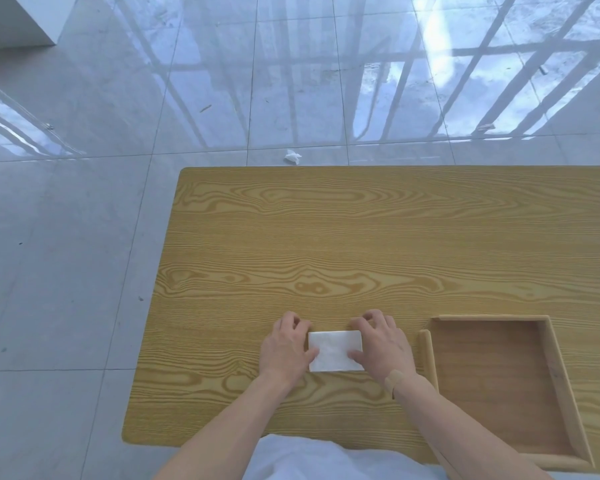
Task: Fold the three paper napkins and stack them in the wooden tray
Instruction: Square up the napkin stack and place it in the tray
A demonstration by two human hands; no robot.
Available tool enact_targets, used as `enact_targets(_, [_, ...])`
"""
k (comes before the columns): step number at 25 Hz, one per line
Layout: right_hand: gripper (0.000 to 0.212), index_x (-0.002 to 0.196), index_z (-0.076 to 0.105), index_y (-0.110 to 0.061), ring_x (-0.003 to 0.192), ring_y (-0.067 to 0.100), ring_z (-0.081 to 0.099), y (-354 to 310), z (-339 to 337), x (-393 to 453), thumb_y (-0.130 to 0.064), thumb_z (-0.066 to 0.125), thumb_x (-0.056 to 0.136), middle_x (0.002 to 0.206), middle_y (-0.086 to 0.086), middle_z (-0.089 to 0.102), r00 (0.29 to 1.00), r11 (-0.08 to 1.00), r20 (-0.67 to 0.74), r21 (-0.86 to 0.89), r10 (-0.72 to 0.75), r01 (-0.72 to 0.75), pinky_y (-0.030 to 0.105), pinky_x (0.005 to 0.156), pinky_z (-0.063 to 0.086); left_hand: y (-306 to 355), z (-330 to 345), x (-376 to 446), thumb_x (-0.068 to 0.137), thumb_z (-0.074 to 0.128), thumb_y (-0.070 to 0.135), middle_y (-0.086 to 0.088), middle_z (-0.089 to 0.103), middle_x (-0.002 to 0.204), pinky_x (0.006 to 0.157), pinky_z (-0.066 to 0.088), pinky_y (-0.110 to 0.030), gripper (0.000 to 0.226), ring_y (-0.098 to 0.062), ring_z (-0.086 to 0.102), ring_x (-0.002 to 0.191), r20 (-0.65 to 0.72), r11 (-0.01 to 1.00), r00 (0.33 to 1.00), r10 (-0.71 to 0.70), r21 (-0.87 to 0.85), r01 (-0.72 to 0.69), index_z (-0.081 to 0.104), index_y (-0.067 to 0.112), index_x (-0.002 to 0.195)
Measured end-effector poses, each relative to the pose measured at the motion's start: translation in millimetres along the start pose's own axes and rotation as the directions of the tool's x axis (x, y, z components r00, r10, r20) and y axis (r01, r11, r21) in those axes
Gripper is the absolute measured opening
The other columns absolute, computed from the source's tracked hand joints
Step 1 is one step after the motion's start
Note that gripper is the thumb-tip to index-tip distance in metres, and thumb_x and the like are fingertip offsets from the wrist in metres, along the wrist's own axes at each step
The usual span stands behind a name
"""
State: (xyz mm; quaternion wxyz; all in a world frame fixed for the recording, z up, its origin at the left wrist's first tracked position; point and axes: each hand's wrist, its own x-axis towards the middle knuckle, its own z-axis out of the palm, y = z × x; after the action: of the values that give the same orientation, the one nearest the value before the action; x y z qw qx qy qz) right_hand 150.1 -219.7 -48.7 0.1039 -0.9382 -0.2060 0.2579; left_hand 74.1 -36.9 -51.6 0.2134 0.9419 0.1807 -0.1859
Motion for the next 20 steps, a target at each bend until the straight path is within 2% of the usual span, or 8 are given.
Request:
enact_targets(6, [0.030, 0.104, 0.049, -0.027, 0.097, 0.019, 0.044, -12, -7, 4, -0.024, 0.067, 0.080, 0.111, -0.006, 0.048, 1.000, 1.000, 0.021, -0.017, 0.007, -0.007, 0.029, 0.076, 0.039, 10, -5, 7, 0.083, 0.063, 0.027, 0.005, 0.042, 0.111, 0.072, 0.046, -0.029, 0.022, -0.015, 0.047, 0.101, 0.029, 0.999, 0.999, -0.025, -0.029, 0.026, 0.054, 0.022, 0.102])
enact_targets(11, [0.041, 0.115, 0.046, -0.029, 0.097, 0.020, 0.046, -19, -8, 6, -0.014, 0.061, 0.080, 0.108, -0.007, 0.053, 0.999, 1.000, 0.039, -0.016, 0.019, -0.018, 0.031, 0.075, 0.038, 16, -5, 4, 0.083, 0.058, 0.017, 0.005, 0.050, 0.103, 0.068, 0.047, -0.032, 0.022, -0.016, 0.053, 0.090, 0.082, 0.996, 0.996, -0.046, -0.077, 0.052, 0.047, 0.024, 0.100])
enact_targets(15, [0.033, 0.109, 0.051, -0.029, 0.097, 0.021, 0.043, -21, -11, 6, -0.011, 0.057, 0.082, 0.107, -0.004, 0.049, 0.998, 0.999, 0.059, -0.048, 0.021, -0.018, 0.032, 0.078, 0.041, 19, -5, 5, 0.083, 0.054, 0.013, 0.005, 0.050, 0.109, 0.073, 0.047, -0.033, 0.034, -0.016, 0.051, 0.101, 0.129, 0.990, 0.990, -0.062, -0.118, 0.077, 0.047, 0.026, 0.114])
enact_targets(20, [0.027, 0.094, 0.043, -0.027, 0.093, 0.020, 0.043, -23, -9, 0, -0.007, 0.056, 0.083, 0.099, -0.007, 0.050, 1.000, 1.000, 0.028, -0.007, -0.005, 0.006, 0.033, 0.075, 0.039, 20, -7, 4, 0.083, 0.057, 0.015, 0.003, 0.043, 0.109, 0.071, 0.046, -0.033, 0.019, -0.018, 0.044, 0.102, 0.118, 0.994, 0.992, -0.042, -0.093, 0.053, 0.051, 0.023, 0.099])
